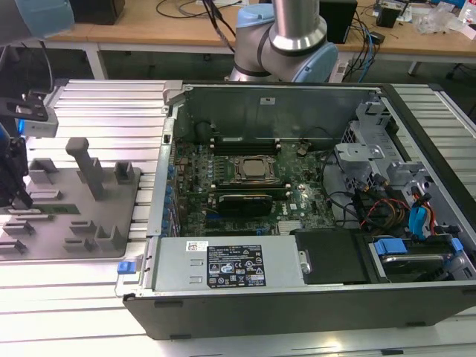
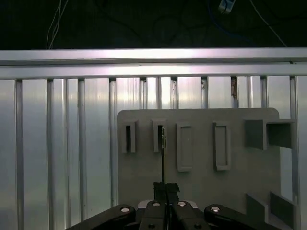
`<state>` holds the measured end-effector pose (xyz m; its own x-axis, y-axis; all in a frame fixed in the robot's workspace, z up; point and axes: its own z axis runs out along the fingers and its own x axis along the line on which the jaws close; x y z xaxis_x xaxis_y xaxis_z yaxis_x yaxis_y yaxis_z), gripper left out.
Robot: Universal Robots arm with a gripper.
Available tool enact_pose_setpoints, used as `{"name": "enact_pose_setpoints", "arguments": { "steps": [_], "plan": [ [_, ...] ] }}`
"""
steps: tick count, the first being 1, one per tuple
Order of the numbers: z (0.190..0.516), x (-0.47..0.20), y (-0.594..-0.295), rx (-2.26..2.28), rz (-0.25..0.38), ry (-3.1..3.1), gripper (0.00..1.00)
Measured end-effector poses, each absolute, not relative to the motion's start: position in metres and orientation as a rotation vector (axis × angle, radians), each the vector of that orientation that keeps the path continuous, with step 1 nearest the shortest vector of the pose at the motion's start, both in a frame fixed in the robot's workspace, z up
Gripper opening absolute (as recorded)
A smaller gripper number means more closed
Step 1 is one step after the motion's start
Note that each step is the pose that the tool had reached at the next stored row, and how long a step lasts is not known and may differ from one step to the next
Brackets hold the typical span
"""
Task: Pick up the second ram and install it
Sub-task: 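Pick up the second ram and move it above second insertion slot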
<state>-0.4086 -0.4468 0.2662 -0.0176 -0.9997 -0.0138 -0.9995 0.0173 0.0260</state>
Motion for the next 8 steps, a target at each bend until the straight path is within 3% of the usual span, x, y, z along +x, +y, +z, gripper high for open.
{"name": "enact_pose_setpoints", "arguments": {
  "steps": [8],
  "plan": [
    [0.287,-0.409,-0.447,2.196,-0.044,-2.235,0.09]
  ]
}}
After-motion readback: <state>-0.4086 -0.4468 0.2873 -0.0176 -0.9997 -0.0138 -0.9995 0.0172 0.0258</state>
